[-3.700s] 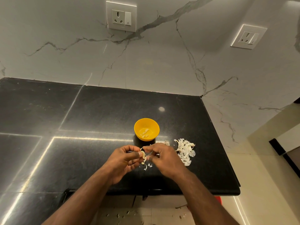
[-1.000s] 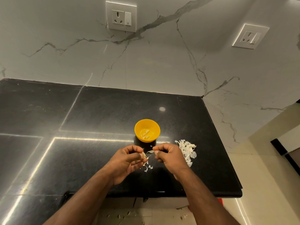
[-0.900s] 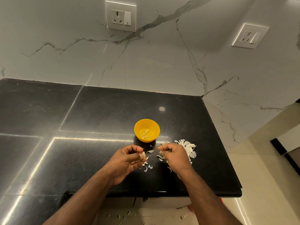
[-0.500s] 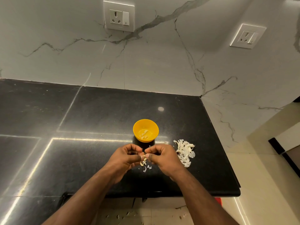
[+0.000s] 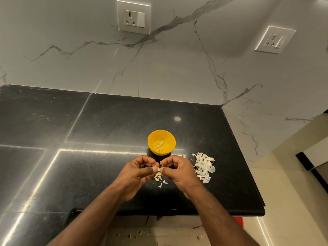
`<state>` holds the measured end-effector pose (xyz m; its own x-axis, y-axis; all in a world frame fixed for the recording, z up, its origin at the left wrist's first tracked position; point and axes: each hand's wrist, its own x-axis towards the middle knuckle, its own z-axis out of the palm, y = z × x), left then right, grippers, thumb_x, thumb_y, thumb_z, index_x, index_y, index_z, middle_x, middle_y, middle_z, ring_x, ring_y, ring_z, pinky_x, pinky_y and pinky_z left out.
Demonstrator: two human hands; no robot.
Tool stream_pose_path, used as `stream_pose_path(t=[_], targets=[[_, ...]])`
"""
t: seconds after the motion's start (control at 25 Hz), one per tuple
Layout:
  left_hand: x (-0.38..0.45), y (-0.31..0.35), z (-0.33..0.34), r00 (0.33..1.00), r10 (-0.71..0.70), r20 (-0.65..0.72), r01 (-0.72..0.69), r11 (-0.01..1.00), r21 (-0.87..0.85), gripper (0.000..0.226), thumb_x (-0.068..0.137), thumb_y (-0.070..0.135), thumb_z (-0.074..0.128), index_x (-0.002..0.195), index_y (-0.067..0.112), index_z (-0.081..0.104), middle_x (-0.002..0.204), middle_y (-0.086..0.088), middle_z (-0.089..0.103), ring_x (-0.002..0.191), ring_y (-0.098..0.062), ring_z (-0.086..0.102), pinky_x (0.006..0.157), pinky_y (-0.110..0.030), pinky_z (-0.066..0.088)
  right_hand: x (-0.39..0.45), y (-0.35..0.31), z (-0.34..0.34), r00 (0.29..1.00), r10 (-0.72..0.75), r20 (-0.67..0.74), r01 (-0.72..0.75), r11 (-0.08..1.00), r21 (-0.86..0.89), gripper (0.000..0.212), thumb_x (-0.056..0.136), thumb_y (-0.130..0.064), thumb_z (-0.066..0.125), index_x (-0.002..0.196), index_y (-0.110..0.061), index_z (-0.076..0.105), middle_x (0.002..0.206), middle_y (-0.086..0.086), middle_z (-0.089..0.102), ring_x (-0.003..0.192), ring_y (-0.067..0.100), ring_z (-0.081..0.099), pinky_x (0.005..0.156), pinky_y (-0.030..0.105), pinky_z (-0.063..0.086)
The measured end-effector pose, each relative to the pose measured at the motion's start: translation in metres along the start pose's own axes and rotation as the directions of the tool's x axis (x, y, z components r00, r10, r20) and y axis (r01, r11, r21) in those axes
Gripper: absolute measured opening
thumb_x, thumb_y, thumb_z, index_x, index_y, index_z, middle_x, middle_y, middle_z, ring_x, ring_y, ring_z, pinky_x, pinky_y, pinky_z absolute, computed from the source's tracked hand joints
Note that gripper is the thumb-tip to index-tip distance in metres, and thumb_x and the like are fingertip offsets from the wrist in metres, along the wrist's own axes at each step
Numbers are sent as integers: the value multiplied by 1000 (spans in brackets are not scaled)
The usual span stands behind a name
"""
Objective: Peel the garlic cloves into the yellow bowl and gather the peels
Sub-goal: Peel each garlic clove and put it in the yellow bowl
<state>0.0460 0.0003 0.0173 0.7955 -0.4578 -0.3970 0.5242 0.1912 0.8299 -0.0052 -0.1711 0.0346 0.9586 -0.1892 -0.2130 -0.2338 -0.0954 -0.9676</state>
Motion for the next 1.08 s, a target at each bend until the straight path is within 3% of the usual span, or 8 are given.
stream_pose_path(t=[0.2,0.32,0.44,0.6,0.72,0.84,0.96,1.08], targets=[[1,-1,-1,999,-16,-45,17,1000,11,30,81,-16,69,104,3,66,102,-13,74,90,-22,72,79,-35,56,6,11,-14,992,-22,-126,5,990,-139,17,79,-1,79,87,-15,75,74,-6,71,71,7,65,70,23,54],[3,-1,-3,998,-26,-63,26,1000,3,30,81,-12,71,106,4,67,97,-13,73,91,-24,72,77,-34,57,8,16,-28,986,-51,-161,-10,935,-355,20,79,-6,80,91,-22,78,86,-12,71,83,0,66,82,19,52],[4,-2,0,997,-21,-80,23,1000,19,28,80,-11,72,105,2,66,96,-15,73,88,-23,73,72,-31,57,3,10,-27,983,-140,-116,80,905,-418,22,83,-13,78,103,-24,78,101,-19,68,95,-10,60,86,7,43],[2,-3,9,994,50,-96,-39,992,120,23,79,-6,76,99,1,68,93,-17,74,78,-19,72,64,-26,56,-4,5,-3,994,-91,54,105,909,-404,24,91,-33,71,115,-29,75,104,-15,75,94,-3,68,87,21,54],[7,-9,5,971,211,-112,-129,858,497,11,83,13,80,90,21,77,86,0,78,80,-11,72,72,-32,55,0,9,0,997,-70,-29,56,938,-343,13,84,-24,80,96,-28,79,84,-7,77,79,7,72,81,35,60],[7,-10,-4,950,298,-97,-140,680,720,26,95,17,67,102,40,76,99,19,76,95,0,69,85,-26,53,6,8,-10,995,-33,-99,4,962,-273,28,75,-9,85,98,-22,77,80,-3,74,75,6,70,80,29,59],[5,-9,-13,929,363,-73,-156,563,812,40,97,8,60,123,37,68,113,18,69,100,1,64,87,-19,52,13,2,-16,984,-28,-175,-18,967,-253,8,85,-14,78,91,-20,78,78,-2,75,71,6,69,72,25,59],[8,-11,-22,912,401,-85,-174,567,805,34,98,14,62,126,32,65,113,17,68,95,9,59,77,-8,44,22,-4,-15,981,-10,-195,-40,967,-253,12,94,-18,69,86,-22,77,78,-2,76,72,12,71,72,31,60]])
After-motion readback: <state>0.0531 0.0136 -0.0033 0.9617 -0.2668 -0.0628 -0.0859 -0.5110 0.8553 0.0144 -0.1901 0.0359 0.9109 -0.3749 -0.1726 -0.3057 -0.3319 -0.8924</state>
